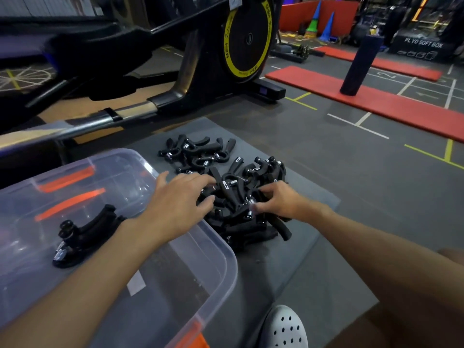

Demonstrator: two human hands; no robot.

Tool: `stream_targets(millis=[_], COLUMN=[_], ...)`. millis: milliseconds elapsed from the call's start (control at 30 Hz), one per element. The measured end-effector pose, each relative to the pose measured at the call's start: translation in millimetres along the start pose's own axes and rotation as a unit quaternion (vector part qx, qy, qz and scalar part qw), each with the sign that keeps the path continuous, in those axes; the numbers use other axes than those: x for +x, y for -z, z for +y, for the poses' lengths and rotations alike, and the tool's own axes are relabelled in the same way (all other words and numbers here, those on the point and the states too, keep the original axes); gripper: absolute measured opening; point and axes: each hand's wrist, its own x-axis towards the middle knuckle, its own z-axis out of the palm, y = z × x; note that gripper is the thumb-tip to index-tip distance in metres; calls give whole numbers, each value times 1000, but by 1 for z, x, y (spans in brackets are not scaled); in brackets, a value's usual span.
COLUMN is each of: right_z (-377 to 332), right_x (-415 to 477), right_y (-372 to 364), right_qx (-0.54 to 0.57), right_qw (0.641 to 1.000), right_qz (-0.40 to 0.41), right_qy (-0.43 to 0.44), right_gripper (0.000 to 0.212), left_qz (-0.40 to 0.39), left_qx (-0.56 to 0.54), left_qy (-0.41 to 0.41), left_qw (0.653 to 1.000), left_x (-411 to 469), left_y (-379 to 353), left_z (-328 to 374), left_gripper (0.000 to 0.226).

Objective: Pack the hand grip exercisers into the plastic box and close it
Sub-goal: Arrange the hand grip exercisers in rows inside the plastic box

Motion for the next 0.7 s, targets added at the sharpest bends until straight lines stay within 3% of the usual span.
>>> stream_targets(millis=[200, 400, 533, 700], right_z=[-109, -169, -198, -220], right_x=[-19, -33, -34, -27], right_y=[32, 43, 40, 36], right_qx=[35, 36, 95, 174], right_qw=[984, 970, 965, 949], right_qz=[-94, -127, -99, -81], right_qy=[150, 205, 222, 249], right_gripper=[17, 30, 31, 17], left_qz=[67, 114, 198, 291], left_qx=[-140, -170, -227, -316], left_qy=[-116, -133, -74, 91], left_qw=[981, 970, 951, 898], left_x=[5, -15, -40, -67], left_y=[44, 89, 111, 121], left_z=[-4, -12, -26, -71], left_gripper=[43, 31, 23, 29])
